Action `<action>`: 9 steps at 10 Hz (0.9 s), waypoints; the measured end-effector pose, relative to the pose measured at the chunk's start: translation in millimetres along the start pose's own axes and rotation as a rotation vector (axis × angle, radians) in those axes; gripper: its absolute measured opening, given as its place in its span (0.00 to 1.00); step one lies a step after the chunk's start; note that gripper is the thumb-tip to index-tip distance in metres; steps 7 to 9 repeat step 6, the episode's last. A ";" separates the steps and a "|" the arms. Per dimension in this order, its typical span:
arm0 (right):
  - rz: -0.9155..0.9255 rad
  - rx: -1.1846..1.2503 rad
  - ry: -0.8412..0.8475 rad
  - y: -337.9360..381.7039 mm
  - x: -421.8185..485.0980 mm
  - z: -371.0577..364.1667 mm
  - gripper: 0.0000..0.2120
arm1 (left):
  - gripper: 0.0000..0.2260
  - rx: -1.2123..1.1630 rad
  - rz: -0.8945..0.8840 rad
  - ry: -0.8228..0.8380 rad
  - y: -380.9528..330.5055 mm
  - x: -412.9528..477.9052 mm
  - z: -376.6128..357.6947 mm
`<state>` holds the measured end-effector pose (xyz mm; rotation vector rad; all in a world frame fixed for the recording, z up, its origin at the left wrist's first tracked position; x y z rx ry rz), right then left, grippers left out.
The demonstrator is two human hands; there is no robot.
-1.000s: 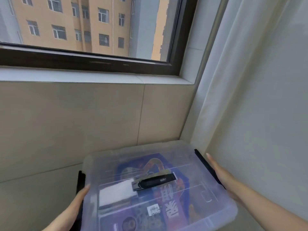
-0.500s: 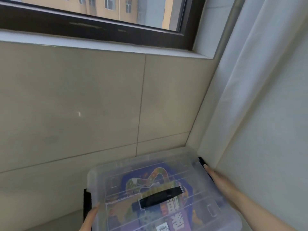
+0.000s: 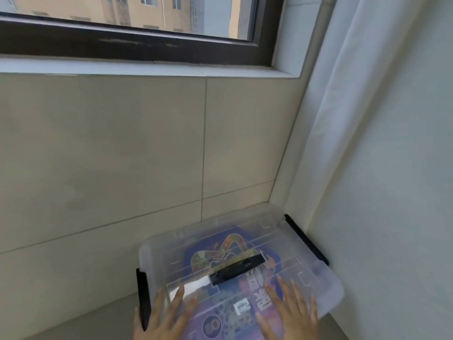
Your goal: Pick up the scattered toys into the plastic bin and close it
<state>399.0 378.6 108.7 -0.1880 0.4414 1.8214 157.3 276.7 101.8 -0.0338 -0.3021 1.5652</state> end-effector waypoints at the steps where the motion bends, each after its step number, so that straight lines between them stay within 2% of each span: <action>1: 0.027 -0.017 -0.176 1.6 5.5 -7.8 0.35 | 0.47 -0.034 0.150 0.044 -1.1 4.6 -0.7; 2: -0.003 -0.022 -0.166 2.9 -1.6 -0.2 0.30 | 0.48 -0.094 0.183 0.110 -8.3 14.6 3.3; 3: 0.026 -0.066 -0.139 3.0 -6.2 -6.5 0.26 | 0.40 -0.145 0.199 0.187 -16.2 11.7 1.5; 4: -0.006 -0.133 -0.028 7.6 -21.7 6.8 0.34 | 0.37 -0.278 0.314 0.402 -16.2 0.3 5.6; 5: 0.021 -0.123 -0.044 14.7 -33.6 33.0 0.43 | 0.50 -0.079 0.240 0.410 -22.3 2.2 36.6; 6: 0.042 0.117 -0.144 37.4 -66.4 83.7 0.35 | 0.47 -0.129 0.286 0.477 -32.5 -3.4 70.0; 9: 0.042 0.117 -0.144 37.4 -66.4 83.7 0.35 | 0.47 -0.129 0.286 0.477 -32.5 -3.4 70.0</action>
Point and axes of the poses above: each hand's wrist, its own x-axis towards the middle knuckle, its own z-axis out of the back of the hand, y = z × x, the point moved 5 cm from there along x, towards the middle knuckle, and after that the axes turned 5 degrees about -x, right-handed, at the moved point
